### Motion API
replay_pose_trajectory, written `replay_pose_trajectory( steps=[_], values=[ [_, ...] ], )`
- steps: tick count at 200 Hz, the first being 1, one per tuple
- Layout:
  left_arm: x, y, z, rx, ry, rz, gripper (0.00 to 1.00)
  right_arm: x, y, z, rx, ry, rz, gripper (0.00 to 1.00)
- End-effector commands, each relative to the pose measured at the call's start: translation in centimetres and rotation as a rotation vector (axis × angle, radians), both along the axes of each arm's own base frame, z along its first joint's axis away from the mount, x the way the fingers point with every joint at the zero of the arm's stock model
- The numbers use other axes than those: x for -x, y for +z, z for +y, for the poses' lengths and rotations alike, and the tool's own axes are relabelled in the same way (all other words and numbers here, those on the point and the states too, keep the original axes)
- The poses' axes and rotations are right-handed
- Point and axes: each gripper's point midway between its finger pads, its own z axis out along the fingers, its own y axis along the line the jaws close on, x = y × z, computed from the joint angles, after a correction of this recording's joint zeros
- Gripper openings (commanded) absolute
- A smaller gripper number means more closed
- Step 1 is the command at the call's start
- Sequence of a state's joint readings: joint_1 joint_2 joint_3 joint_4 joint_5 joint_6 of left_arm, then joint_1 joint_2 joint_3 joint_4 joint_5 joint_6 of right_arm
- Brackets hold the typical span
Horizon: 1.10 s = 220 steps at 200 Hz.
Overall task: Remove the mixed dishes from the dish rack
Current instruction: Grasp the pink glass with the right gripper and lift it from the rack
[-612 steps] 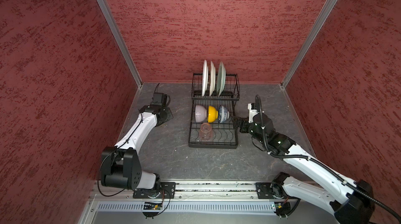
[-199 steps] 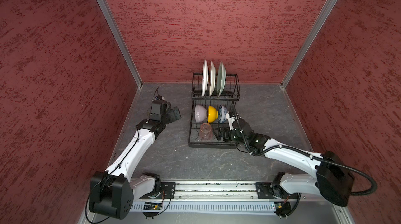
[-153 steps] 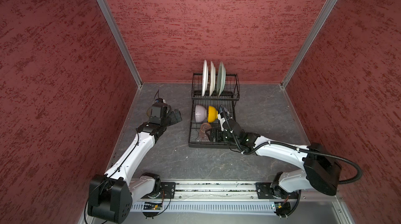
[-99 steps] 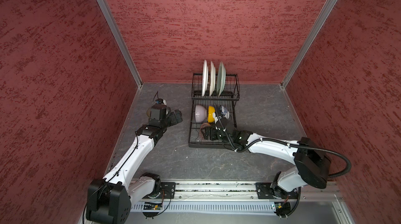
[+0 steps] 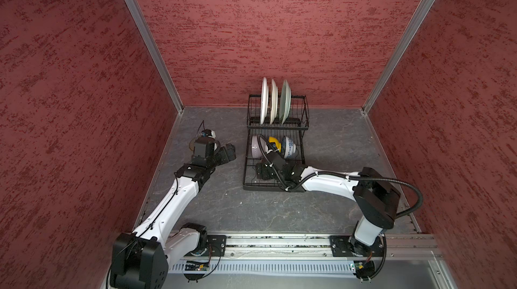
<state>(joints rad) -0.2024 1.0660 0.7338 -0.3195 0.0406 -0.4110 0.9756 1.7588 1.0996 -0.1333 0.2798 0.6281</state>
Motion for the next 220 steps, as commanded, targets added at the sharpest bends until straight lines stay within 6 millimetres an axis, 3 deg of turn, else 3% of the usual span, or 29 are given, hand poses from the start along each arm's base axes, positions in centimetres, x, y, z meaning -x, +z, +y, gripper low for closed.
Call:
replay_pose_trajectory(
  steps=[1,53,162,220],
  values=[
    [-0.2,0.8,-0.5,0.01,-0.025,-0.036,1.0,0.0,-0.3,-0.2,0.063,-0.034,-0.004,0.88],
    [0.1,1.0,-0.8,0.008,-0.032,-0.044,1.0,0.3,-0.8,0.0,0.042,-0.045,0.015,0.73],
    [1.3,1.9,-2.4,0.022,-0.081,-0.067,0.99,1.1,2.9,-1.7,-0.126,-0.106,-0.026,0.66],
    [2.1,3.4,-4.9,0.118,-0.185,-0.137,0.99,1.2,4.9,-2.6,-0.206,-0.121,-0.033,0.66]
  ],
)
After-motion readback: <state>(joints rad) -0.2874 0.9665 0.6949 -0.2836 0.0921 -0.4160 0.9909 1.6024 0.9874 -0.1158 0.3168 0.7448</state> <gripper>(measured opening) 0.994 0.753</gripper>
